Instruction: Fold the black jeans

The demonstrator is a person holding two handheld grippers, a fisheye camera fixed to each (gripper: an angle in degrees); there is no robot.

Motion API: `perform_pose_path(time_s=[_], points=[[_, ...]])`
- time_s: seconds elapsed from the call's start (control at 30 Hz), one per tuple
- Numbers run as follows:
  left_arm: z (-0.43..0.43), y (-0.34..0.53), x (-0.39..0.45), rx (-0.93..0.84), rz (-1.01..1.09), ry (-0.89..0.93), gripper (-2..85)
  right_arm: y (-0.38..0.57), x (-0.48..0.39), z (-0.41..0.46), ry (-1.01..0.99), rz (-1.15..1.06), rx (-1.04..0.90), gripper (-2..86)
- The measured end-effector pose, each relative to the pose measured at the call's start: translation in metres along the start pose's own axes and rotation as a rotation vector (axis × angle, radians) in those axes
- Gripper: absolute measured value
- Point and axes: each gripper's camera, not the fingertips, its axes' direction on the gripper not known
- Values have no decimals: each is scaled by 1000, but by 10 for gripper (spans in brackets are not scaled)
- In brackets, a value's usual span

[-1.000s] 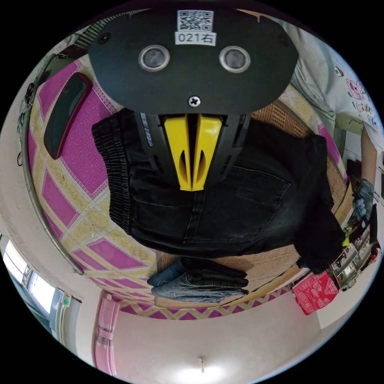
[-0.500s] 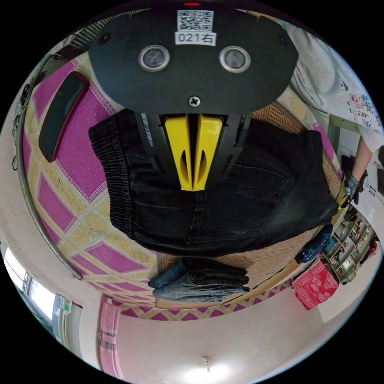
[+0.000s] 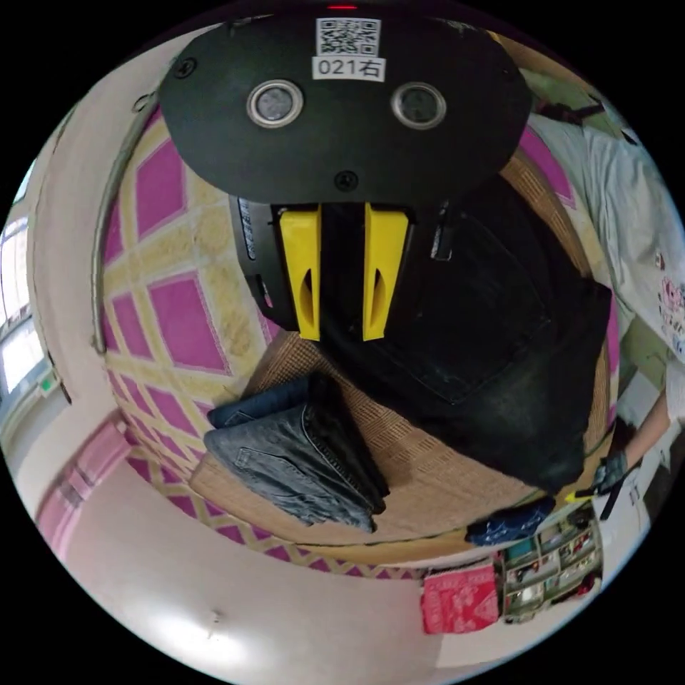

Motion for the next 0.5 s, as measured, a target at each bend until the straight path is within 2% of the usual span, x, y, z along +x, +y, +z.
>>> perform_pose_path(time_s=[0.17, 0.27, 0.43, 0.5], points=[[39, -34, 20, -154, 179, 75, 118, -30, 12, 23, -111, -134, -120, 79], [51, -39, 24, -239, 246, 45, 120, -34, 9, 22, -165, -185, -153, 21], [55, -34, 27, -273, 281, 13, 91, -19, 10, -9, -159, -157, -34, -5], [51, -29, 31, -265, 318, 30, 40, -12, 12, -19, -174, -129, 7, -7]])
